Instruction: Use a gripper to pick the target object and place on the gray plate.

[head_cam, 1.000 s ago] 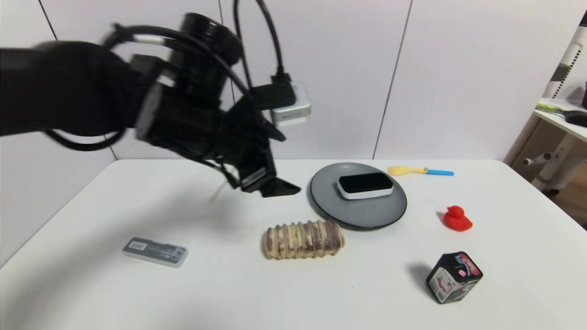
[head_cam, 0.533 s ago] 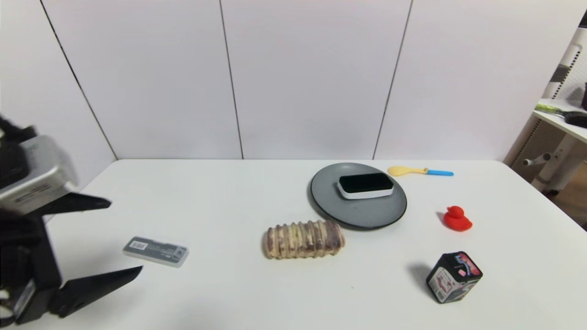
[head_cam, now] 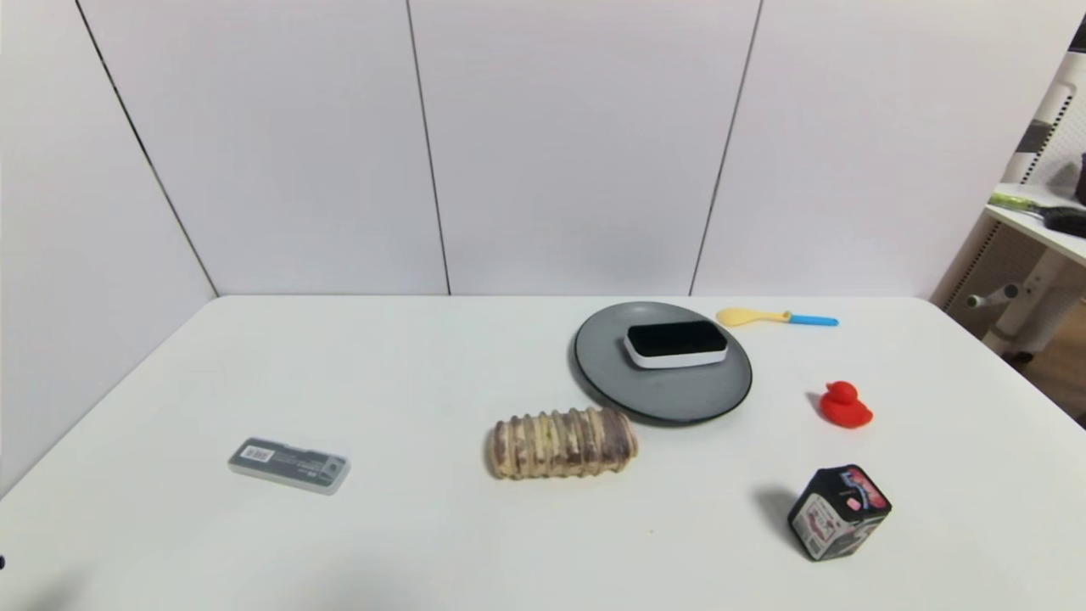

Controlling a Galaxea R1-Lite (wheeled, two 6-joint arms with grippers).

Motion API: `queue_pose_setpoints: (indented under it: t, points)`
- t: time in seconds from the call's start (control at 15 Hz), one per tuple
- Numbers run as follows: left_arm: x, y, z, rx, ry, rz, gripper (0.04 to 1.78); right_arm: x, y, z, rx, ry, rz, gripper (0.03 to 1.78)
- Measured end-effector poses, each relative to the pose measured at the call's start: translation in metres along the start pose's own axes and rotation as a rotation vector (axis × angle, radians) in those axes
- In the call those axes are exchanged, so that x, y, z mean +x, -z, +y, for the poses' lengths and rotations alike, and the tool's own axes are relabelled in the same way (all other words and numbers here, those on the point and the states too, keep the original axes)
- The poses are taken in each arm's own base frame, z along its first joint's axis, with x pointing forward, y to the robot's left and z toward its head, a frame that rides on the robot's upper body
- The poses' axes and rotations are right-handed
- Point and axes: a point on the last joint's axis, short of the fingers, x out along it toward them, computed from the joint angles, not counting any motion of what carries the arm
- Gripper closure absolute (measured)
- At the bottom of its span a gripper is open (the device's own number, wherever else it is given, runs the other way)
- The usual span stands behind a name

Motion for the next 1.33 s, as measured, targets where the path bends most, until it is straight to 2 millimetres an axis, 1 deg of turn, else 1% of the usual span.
queue_pose_setpoints:
  t: [0.07, 0.2, 0.33, 0.4, 0.53, 0.87, 1.33]
  points:
    - [-0.002, 0.017, -0.005, -0.041, -0.026, -0.036, 0.13, 0.0, 0.0, 0.0, 0.0, 0.0, 0.0, 0.1]
    - [-0.004, 0.042, -0.012, -0.107, -0.07, -0.127, 0.13, 0.0, 0.0, 0.0, 0.0, 0.0, 0.0, 0.1]
    - [-0.007, 0.059, -0.016, -0.135, -0.108, -0.162, 0.13, 0.0, 0.0, 0.0, 0.0, 0.0, 0.0, 0.1]
    - [-0.007, 0.064, -0.018, -0.142, -0.122, -0.165, 0.13, 0.0, 0.0, 0.0, 0.0, -0.001, 0.0, 0.1]
    - [-0.007, 0.067, -0.019, -0.15, -0.131, -0.183, 0.13, 0.0, 0.0, 0.0, 0.0, -0.001, 0.0, 0.1]
    - [-0.008, 0.069, -0.019, -0.214, -0.134, -0.204, 0.13, 0.0, 0.0, 0.0, 0.0, -0.001, 0.0, 0.1]
    - [-0.008, 0.069, -0.019, -0.215, -0.135, -0.205, 0.13, 0.0, 0.0, 0.0, -0.001, 0.0, 0.0, 0.1]
